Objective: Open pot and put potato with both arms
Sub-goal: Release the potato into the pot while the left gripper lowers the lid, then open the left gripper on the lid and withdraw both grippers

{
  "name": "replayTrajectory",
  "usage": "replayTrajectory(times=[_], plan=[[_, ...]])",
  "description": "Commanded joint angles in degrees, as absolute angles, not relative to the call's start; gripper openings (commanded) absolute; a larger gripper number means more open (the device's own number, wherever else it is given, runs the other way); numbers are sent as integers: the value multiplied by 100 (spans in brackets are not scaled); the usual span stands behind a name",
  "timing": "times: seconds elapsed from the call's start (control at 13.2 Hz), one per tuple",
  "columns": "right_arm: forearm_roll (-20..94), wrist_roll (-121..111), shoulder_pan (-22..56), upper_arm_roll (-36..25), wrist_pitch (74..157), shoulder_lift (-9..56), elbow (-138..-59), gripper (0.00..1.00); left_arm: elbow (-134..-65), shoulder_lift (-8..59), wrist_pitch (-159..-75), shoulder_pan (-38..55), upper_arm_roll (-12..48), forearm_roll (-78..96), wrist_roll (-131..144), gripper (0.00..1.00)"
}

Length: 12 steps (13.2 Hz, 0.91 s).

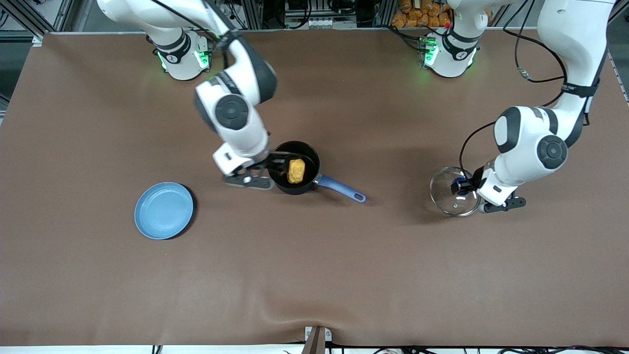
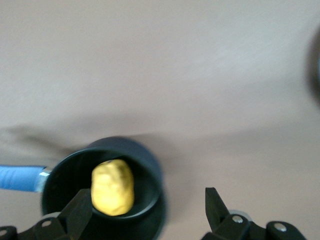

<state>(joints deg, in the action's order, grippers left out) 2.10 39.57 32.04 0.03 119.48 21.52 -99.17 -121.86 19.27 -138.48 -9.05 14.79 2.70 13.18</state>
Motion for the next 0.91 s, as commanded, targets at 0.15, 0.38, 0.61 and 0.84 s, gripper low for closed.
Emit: replayTrajectory(times=[0.15,0.38,0.61,0.84], plan=[[141,3306,2243,97,11445,1566,-10011,100,-12402,1775,-14133,-1037,1503,352,1213,89],[141,2552,1558,114,11198,1345,-10020,100,-12052,1732,-14089,-1099,1486,360,1292,100],[141,1926,1039,105,10917,1196,-10020,100,-11044,1679,-13215,-1283,1459,352,1283,100],[149,1181,634,114,10566,1020,-10020,100,-9636,1731,-11711,-1274,1459,264,1248,100]])
